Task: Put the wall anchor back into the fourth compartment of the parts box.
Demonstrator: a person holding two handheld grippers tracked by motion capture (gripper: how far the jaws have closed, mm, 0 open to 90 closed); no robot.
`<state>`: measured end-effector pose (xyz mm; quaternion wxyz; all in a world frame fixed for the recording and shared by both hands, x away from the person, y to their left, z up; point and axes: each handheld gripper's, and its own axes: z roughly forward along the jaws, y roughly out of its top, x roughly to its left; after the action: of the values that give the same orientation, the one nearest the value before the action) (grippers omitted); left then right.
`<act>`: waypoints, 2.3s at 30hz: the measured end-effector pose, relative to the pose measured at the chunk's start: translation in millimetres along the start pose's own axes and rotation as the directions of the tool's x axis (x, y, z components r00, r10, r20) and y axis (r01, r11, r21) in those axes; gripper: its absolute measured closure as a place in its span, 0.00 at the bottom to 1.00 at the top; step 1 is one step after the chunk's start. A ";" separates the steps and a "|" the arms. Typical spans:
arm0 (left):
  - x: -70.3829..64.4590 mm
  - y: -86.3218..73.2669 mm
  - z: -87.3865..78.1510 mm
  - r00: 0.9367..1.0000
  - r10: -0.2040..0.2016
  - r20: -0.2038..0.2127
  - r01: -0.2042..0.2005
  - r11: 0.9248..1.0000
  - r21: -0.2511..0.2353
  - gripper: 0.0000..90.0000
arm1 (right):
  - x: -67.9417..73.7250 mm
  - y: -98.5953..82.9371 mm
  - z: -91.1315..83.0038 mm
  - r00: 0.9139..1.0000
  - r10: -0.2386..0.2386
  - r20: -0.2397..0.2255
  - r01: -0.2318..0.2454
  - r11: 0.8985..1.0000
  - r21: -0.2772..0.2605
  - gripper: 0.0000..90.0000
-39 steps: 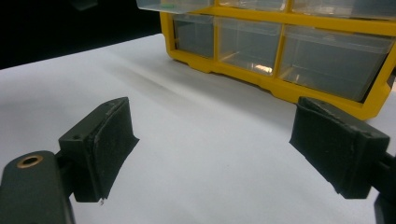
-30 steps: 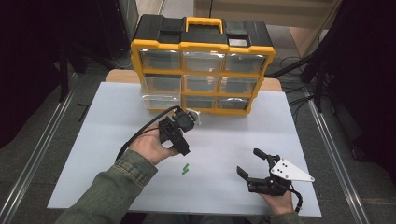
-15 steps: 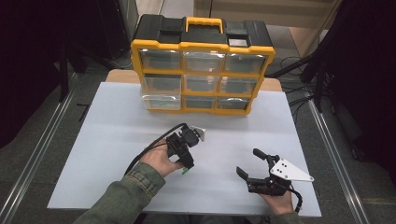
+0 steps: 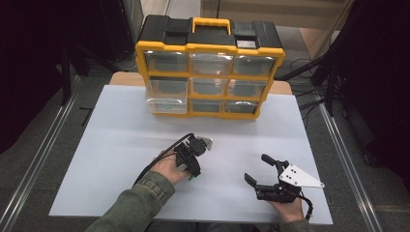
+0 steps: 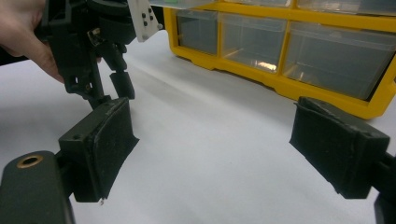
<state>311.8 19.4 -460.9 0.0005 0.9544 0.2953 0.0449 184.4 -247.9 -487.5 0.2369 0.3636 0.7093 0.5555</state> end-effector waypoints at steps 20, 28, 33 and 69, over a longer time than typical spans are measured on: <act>-0.8 1.1 9.8 0.998 -0.023 0.055 0.022 1.000 0.004 0.63 | 0.7 -0.3 1.1 1.000 -0.008 -0.008 0.008 1.000 0.005 0.15; -2.5 1.3 8.5 0.997 0.017 0.076 -0.018 1.000 0.019 0.88 | 0.8 -0.3 1.1 1.000 -0.009 -0.006 0.009 1.000 0.004 0.15; -2.5 0.1 8.4 0.995 0.027 0.097 -0.030 0.999 0.030 0.94 | 0.7 -0.4 1.2 1.000 -0.015 -0.004 0.015 1.000 0.005 0.15; 48.6 -4.3 -99.3 0.998 0.004 0.069 -0.002 1.000 -0.021 0.93 | 1.8 0.2 1.2 1.000 -0.021 0.002 0.021 1.000 0.009 0.15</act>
<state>340.7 47.8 -357.9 0.0205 0.9557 0.2932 0.0152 184.2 -245.7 -487.5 0.2419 0.3580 0.7151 0.5495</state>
